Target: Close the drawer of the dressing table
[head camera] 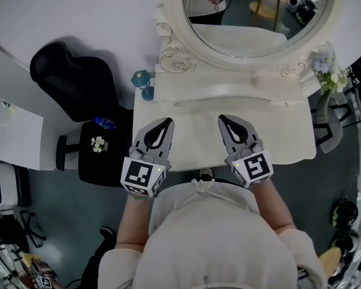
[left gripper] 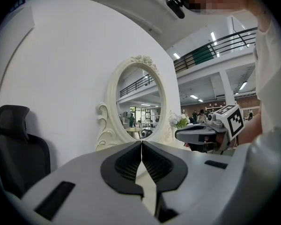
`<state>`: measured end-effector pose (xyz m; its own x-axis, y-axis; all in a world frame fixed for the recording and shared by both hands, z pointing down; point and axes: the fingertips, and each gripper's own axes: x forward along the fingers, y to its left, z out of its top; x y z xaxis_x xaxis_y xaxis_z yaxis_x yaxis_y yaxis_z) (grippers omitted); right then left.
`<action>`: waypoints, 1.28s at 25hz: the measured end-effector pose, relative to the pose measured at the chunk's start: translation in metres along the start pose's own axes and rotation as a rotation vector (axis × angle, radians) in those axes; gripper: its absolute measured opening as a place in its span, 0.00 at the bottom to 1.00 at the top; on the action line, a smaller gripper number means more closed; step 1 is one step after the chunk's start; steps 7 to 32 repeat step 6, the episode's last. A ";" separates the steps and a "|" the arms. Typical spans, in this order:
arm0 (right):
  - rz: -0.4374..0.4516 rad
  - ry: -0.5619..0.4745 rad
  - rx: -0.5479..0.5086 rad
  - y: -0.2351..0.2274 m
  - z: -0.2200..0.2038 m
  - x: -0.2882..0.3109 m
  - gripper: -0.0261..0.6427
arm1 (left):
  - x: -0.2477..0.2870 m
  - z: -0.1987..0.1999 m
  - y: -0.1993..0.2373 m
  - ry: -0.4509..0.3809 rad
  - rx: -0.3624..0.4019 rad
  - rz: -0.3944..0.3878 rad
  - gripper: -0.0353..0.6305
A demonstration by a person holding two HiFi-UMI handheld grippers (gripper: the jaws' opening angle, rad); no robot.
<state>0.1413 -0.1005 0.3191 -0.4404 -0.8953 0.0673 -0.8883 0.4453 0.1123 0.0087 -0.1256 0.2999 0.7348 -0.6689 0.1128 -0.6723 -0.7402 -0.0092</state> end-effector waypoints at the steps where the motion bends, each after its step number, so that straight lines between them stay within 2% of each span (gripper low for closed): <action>1: 0.003 0.001 -0.003 0.000 0.000 0.001 0.04 | 0.001 0.000 -0.001 -0.001 0.004 -0.004 0.08; 32: 0.000 0.008 -0.006 -0.001 -0.001 0.006 0.04 | 0.005 -0.002 0.001 0.001 -0.010 -0.019 0.08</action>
